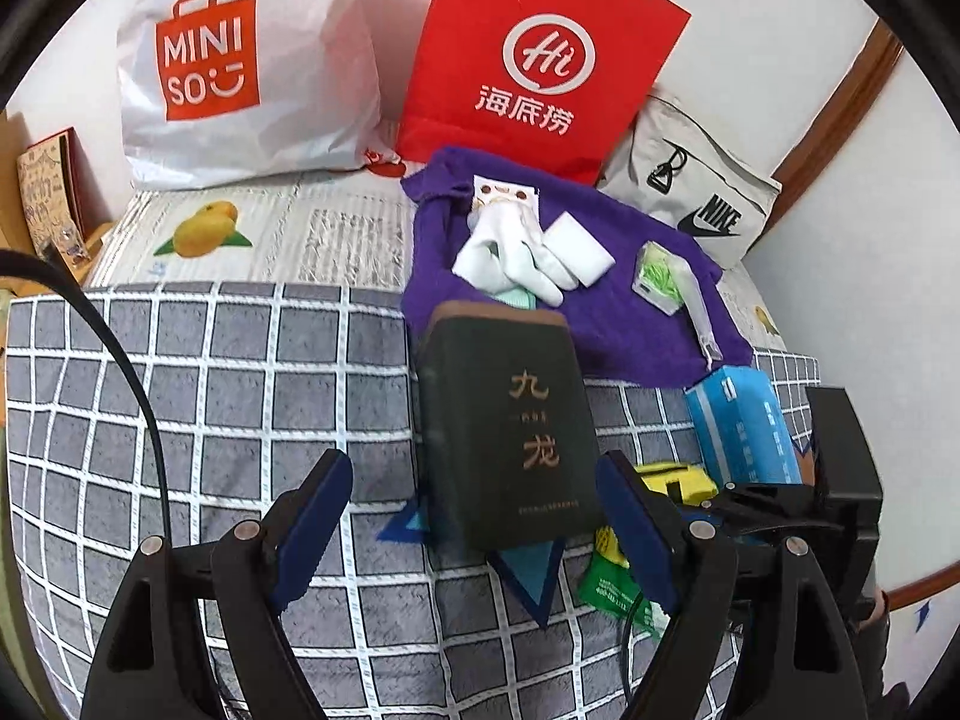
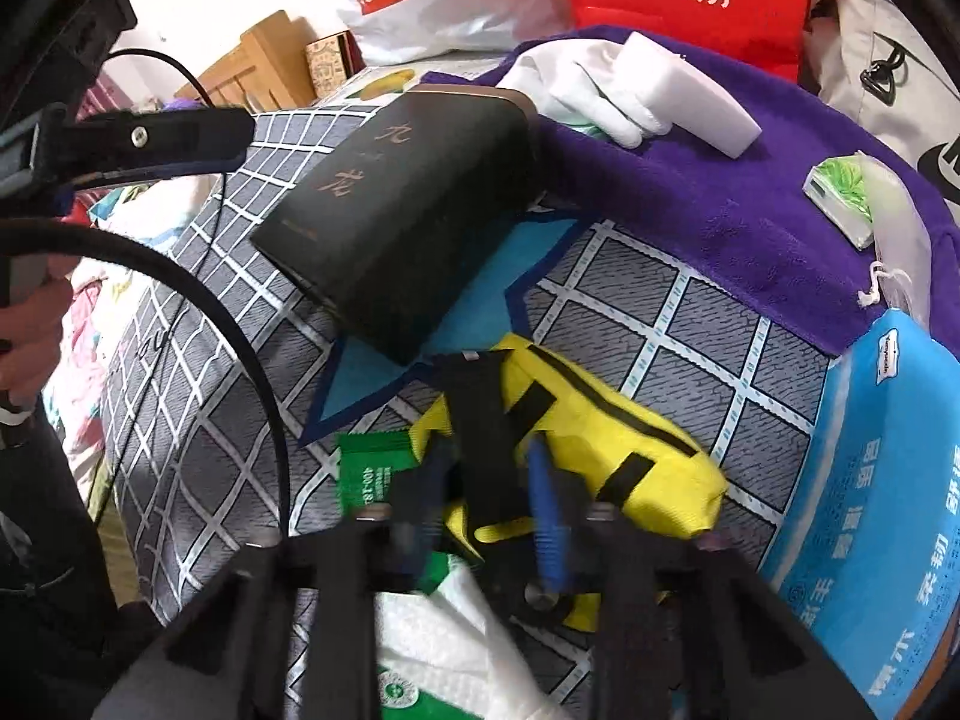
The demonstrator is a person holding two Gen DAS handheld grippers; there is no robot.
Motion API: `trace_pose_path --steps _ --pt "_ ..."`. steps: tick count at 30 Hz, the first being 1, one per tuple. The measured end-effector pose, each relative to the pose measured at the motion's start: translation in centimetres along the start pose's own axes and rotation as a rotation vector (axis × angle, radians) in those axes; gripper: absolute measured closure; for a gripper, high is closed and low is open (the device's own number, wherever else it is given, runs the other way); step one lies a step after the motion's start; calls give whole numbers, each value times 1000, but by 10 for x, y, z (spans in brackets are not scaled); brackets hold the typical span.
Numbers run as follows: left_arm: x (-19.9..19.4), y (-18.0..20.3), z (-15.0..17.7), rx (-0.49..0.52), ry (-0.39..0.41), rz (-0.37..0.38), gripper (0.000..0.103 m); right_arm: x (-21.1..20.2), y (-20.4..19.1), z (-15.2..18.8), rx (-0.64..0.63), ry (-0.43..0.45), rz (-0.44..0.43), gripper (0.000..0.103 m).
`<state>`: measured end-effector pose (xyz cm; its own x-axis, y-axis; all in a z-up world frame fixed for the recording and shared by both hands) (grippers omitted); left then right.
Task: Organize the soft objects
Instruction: 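Open the left tool on the towel while the right tool moves to the black strap on the yellow bag, then close the right tool on the black buckled strap lying on the yellow bag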
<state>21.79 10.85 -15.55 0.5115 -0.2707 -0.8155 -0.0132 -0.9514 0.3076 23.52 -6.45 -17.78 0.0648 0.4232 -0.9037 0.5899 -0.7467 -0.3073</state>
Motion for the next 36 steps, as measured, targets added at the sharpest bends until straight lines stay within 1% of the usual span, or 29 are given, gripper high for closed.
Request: trace_pose_path --steps 1,2,3,6,10,12,15,22,26,27,29,30,31,32,34,36 --pt "1 0 2 2 -5 3 21 -3 0 0 4 -1 -7 91" --pt "1 -1 4 3 -6 1 21 -7 -2 1 1 2 1 93" --pt "0 -1 5 2 -6 -1 21 -11 -3 2 -4 6 12 93" --pt "-1 -3 10 -3 -4 6 21 -12 -6 4 -2 2 4 93" --pt "-3 0 16 5 -6 12 21 -9 -3 2 38 11 -4 95" --pt "-5 2 21 20 -13 7 21 -19 -2 -2 63 53 -2 97" --pt "-8 5 29 29 -15 1 21 -32 2 -5 89 91 -12 99" --pt "-2 28 58 76 -67 13 21 -57 2 0 105 150 6 101" --pt "4 39 68 95 -95 16 21 -46 4 6 108 119 -3 101" --pt "5 40 70 96 -100 17 21 -41 4 7 107 104 11 101" --pt "3 42 73 97 -105 11 21 -37 7 8 109 102 59 96" --pt "1 41 74 95 -104 7 21 -36 7 9 105 103 68 96" --pt "-2 40 75 92 -101 7 21 -36 8 9 107 104 69 95" --pt "-4 39 76 90 -99 8 21 -35 9 9 111 100 62 88" --pt "-7 37 78 90 -101 5 21 -29 10 7 115 90 56 80" --pt "-7 35 79 89 -105 -4 21 -19 7 4 105 58 75 79"
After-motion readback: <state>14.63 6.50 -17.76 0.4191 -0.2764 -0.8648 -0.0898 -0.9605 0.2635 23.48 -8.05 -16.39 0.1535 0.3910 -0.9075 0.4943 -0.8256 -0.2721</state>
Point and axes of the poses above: each gripper's, at about its wrist camera, not at the fingertips, and x roughly the way its jaws point, y to its right, z to its underside, the point moved 2 cm from there along x, roughly the way its jaws point, and after that the axes turned 1 degree about z, right-handed, at the moved point
